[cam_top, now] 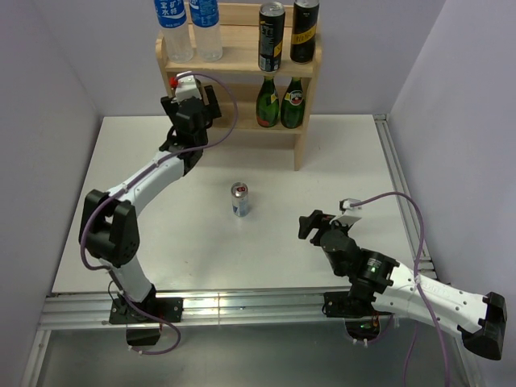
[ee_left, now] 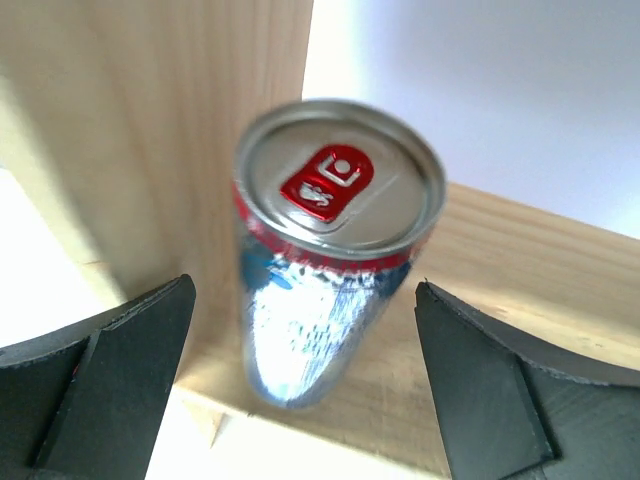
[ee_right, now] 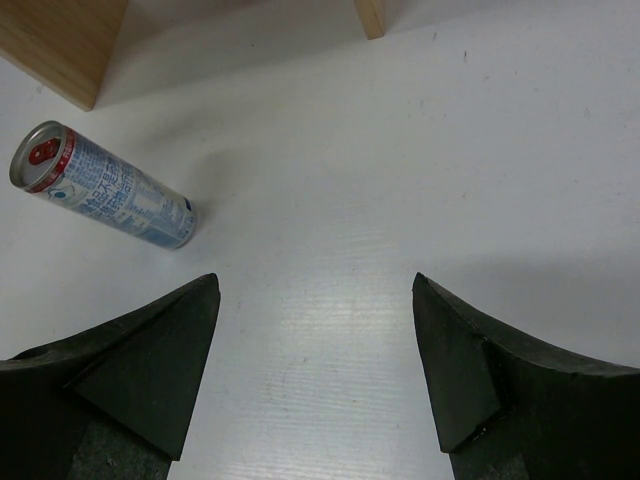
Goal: Place and organize the beverage onto the shelf
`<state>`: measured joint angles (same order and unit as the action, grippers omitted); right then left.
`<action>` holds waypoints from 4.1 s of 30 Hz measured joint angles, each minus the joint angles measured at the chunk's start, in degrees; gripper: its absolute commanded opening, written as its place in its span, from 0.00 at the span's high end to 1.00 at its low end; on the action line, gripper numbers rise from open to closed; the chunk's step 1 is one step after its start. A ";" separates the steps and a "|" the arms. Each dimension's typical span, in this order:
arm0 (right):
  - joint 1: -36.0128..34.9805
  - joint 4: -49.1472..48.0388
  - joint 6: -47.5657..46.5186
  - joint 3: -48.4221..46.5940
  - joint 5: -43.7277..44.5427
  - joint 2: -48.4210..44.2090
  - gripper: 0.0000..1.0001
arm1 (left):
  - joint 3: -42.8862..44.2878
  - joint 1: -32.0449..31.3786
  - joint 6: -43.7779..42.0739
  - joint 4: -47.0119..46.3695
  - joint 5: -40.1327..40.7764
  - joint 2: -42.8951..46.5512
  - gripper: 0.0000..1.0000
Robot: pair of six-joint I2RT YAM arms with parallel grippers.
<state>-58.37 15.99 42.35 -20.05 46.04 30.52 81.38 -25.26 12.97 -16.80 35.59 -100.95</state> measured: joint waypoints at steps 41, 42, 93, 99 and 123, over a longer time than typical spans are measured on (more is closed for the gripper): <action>0.00 -0.59 0.02 0.90 0.33 -0.20 0.15 | -49.68 -26.60 16.63 -1.11 -7.17 26.29 0.01; 0.00 -0.59 0.02 0.90 0.35 -0.20 0.15 | -49.68 -26.67 16.72 -2.12 -7.34 25.44 0.01; -0.11 -1.05 -0.02 0.92 0.42 -0.20 0.15 | -28.44 -22.12 7.41 -8.85 3.23 7.85 1.00; -0.24 -1.62 -0.02 1.46 0.39 -0.20 0.15 | -16.20 -13.60 4.61 -3.39 1.53 9.44 1.00; -0.63 -1.86 -0.04 1.64 0.42 -0.09 0.15 | 6.86 -7.61 -1.81 5.70 -1.11 -4.83 1.00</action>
<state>-59.00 14.13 42.30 -18.41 46.46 30.44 88.25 -32.86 11.16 -11.09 34.48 -105.78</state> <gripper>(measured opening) 0.850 0.586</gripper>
